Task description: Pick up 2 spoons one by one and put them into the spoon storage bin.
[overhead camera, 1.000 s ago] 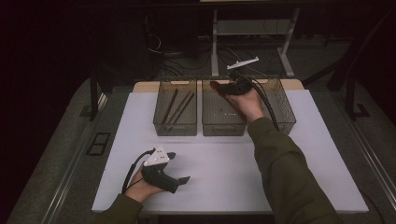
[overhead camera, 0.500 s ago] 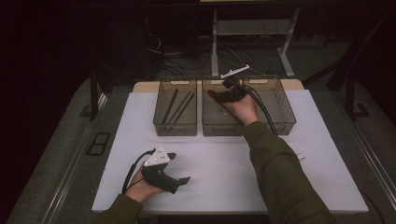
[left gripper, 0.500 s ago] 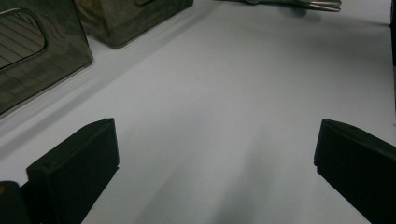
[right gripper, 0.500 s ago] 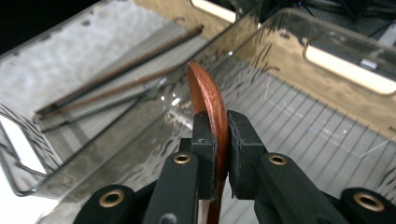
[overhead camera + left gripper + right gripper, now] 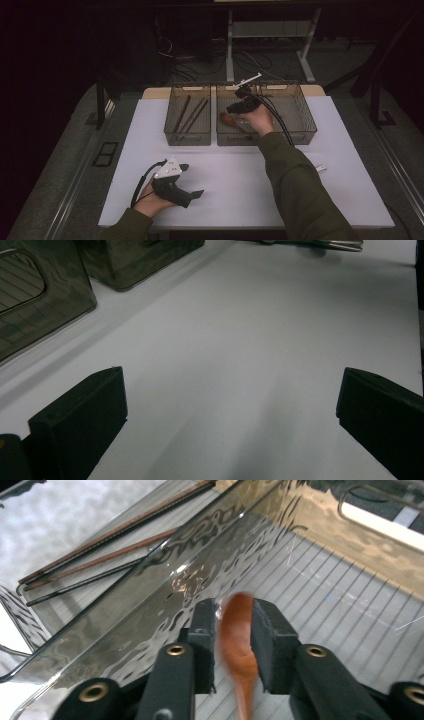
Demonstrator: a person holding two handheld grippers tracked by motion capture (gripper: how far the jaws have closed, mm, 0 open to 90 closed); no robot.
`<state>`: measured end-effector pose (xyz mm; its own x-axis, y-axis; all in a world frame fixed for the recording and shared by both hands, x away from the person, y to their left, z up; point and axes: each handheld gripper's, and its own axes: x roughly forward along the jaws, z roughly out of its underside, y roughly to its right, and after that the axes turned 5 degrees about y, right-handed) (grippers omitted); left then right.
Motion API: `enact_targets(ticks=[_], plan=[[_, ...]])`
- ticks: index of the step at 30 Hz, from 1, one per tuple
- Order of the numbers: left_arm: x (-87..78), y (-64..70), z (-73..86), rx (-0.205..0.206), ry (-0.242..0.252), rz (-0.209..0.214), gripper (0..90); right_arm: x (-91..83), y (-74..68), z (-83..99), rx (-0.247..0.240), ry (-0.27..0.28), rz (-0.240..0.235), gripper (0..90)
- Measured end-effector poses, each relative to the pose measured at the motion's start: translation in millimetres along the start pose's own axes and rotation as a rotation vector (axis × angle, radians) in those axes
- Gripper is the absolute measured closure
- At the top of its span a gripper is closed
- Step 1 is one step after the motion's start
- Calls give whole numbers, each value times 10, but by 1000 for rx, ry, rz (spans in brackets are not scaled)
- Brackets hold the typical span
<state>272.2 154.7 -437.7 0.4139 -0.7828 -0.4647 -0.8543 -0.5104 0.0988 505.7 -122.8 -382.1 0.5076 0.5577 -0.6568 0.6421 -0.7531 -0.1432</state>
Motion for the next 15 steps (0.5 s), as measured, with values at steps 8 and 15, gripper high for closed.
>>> enact_targets(ticks=[8,15], plan=[[-1,-1,3,-2,-2,-1,0,-209,-25,-28,-7,52,-38,580],[-3,-1,3,7,-6,0,0,-467,-16,41,-5,74,-65,543]])
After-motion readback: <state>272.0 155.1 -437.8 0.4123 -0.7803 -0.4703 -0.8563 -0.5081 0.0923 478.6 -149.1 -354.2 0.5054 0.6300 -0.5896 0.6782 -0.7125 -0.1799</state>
